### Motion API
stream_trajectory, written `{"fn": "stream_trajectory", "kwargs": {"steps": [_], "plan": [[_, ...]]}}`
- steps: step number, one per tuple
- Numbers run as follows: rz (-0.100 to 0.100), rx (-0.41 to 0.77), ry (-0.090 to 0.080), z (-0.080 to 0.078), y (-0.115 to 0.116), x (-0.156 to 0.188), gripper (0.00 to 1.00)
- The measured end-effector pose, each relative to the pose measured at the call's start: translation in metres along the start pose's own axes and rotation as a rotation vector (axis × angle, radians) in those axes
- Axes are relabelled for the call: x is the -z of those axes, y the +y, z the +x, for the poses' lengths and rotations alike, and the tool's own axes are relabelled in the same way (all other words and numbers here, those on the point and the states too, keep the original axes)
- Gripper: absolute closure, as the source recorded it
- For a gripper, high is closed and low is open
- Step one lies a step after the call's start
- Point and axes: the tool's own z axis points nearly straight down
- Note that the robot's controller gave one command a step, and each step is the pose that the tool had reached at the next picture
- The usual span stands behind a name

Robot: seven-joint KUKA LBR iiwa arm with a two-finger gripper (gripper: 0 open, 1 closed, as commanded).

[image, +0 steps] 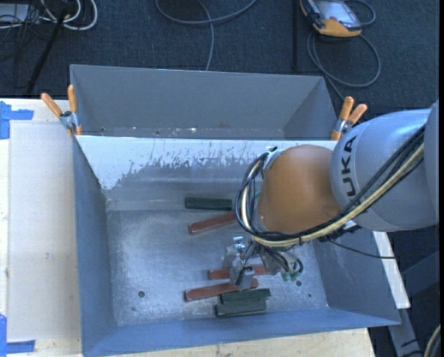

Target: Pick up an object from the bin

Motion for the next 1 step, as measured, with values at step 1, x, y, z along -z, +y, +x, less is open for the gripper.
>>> {"fn": "stream_trajectory", "kwargs": {"steps": [1], "plan": [[0.000, 0.000, -0.004, -0.0009, 0.0002, 0.0119, 1.00]]}}
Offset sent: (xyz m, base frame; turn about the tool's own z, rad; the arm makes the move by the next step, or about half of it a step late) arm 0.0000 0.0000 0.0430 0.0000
